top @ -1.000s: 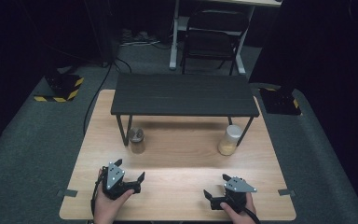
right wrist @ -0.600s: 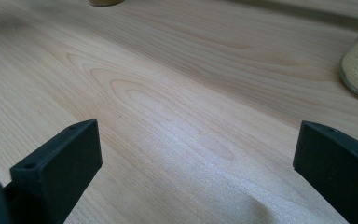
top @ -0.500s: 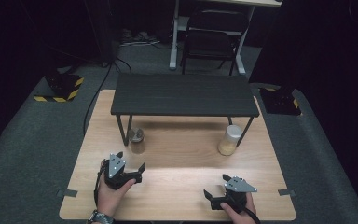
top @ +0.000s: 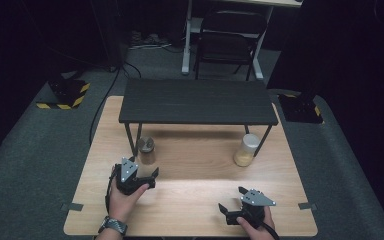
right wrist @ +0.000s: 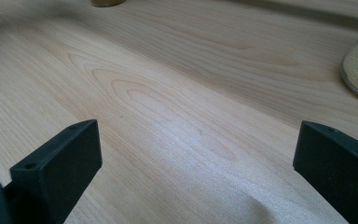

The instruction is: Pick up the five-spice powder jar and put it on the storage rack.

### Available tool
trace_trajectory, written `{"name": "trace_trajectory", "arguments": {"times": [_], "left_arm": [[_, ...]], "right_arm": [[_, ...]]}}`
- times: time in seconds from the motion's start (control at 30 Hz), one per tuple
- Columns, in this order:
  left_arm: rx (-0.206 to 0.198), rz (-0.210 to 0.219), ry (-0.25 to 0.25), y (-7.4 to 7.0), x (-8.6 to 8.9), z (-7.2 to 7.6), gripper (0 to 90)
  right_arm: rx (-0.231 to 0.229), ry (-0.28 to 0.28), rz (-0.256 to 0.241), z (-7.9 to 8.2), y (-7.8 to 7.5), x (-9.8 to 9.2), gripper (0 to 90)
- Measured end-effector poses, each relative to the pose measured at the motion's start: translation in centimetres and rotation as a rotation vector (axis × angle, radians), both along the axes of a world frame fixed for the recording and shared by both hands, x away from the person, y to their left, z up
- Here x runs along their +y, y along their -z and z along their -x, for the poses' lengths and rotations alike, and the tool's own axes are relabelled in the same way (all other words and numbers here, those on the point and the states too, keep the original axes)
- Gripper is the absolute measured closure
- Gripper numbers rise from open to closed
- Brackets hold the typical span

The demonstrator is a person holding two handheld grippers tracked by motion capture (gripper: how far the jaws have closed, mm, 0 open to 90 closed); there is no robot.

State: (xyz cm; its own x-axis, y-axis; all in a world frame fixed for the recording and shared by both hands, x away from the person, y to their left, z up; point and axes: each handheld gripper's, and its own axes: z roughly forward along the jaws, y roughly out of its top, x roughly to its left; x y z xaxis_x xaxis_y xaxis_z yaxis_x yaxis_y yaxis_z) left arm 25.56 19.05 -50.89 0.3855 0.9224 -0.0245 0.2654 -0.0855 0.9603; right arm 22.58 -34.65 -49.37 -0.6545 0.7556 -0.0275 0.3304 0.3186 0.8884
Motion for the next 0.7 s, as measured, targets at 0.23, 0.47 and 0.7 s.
{"name": "trace_trajectory", "arguments": {"times": [0.23,0.47,0.7], "left_arm": [[-0.003,0.013,-0.019,-0.1,-0.3,-0.9,0.6],[0.007,0.021,-0.037,0.0,-0.5,-1.7,0.8],[0.003,0.023,-0.054,0.4,-0.9,-2.2,4.0]], "right_arm": [[-0.009,0.001,0.003,0.1,0.1,0.1,0.5],[-0.007,-0.003,0.0,0.1,0.1,0.0,0.4],[-0.008,-0.002,-0.005,0.2,0.1,0.0,0.4]]}}
